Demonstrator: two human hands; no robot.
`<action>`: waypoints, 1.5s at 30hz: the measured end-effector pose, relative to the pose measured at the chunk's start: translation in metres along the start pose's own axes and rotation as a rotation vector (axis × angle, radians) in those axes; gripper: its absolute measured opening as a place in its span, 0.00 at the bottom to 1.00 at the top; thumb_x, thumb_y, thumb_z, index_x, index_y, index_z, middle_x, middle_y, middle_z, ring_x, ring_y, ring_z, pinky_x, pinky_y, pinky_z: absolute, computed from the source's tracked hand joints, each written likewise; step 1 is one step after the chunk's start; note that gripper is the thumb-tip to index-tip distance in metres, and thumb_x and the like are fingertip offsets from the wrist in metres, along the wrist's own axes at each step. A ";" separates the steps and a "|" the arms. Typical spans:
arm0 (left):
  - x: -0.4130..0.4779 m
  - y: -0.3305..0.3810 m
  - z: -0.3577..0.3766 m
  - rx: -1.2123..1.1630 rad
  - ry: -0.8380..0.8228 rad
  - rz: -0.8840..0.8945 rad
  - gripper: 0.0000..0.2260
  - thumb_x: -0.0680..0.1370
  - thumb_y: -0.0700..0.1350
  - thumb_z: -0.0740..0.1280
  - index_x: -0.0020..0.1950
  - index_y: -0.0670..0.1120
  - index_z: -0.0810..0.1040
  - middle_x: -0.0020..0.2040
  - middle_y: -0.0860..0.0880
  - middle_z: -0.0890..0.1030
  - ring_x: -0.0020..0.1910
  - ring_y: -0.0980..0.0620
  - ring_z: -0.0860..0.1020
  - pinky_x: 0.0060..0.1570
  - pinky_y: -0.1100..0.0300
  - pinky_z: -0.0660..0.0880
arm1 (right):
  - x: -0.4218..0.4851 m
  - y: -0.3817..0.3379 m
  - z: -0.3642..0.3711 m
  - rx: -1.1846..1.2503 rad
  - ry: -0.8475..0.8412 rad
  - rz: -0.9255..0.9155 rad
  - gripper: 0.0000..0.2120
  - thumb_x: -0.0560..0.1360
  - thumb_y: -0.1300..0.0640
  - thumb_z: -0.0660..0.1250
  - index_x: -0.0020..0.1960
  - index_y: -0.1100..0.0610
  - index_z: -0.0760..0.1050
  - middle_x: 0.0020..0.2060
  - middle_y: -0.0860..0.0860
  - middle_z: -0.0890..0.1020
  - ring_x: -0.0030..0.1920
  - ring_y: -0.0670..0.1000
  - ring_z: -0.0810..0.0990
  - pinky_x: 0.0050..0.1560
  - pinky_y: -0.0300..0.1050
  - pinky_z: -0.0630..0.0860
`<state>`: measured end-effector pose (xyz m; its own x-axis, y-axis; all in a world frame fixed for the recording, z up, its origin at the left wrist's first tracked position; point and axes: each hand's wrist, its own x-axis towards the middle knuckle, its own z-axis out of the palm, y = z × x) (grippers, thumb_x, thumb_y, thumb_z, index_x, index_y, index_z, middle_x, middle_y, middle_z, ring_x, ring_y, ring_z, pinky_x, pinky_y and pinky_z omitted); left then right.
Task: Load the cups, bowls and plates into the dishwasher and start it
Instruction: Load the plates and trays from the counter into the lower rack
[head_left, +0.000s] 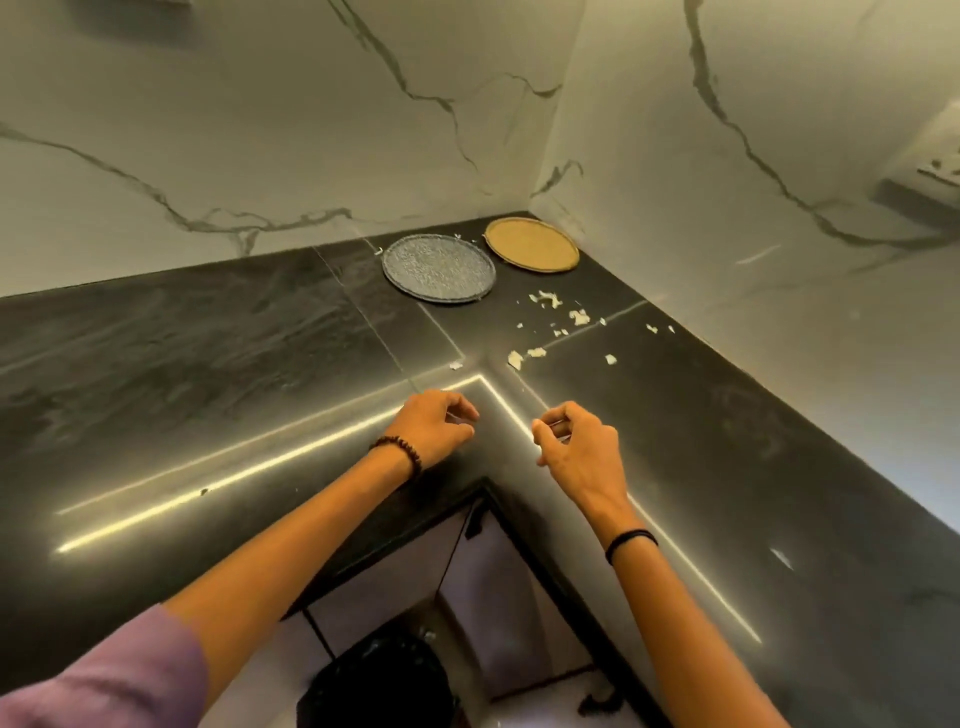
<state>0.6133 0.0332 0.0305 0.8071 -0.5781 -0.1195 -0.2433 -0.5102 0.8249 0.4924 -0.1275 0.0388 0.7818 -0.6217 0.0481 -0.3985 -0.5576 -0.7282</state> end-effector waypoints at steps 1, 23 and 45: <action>0.017 -0.004 -0.004 0.057 0.043 -0.034 0.09 0.73 0.42 0.70 0.52 0.50 0.82 0.52 0.51 0.82 0.50 0.55 0.79 0.48 0.63 0.75 | 0.019 -0.003 0.004 -0.001 -0.035 -0.019 0.05 0.73 0.46 0.67 0.43 0.47 0.76 0.34 0.45 0.83 0.36 0.47 0.83 0.44 0.55 0.82; 0.181 -0.018 -0.042 0.539 -0.245 -0.533 0.67 0.51 0.68 0.79 0.78 0.57 0.39 0.78 0.50 0.34 0.75 0.37 0.33 0.58 0.18 0.50 | 0.295 -0.065 0.137 0.389 -0.212 0.333 0.13 0.74 0.62 0.70 0.52 0.72 0.77 0.38 0.66 0.82 0.27 0.55 0.83 0.33 0.56 0.83; 0.182 -0.017 -0.040 0.520 -0.207 -0.543 0.68 0.48 0.68 0.79 0.77 0.59 0.40 0.78 0.51 0.36 0.75 0.38 0.32 0.59 0.18 0.48 | 0.276 -0.040 0.097 1.203 -0.303 0.536 0.11 0.73 0.71 0.59 0.34 0.60 0.67 0.36 0.56 0.74 0.40 0.54 0.77 0.39 0.50 0.83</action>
<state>0.7857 -0.0378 0.0172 0.7808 -0.2432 -0.5755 -0.1052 -0.9592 0.2626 0.7701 -0.2237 0.0149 0.8003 -0.3769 -0.4664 -0.1440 0.6342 -0.7596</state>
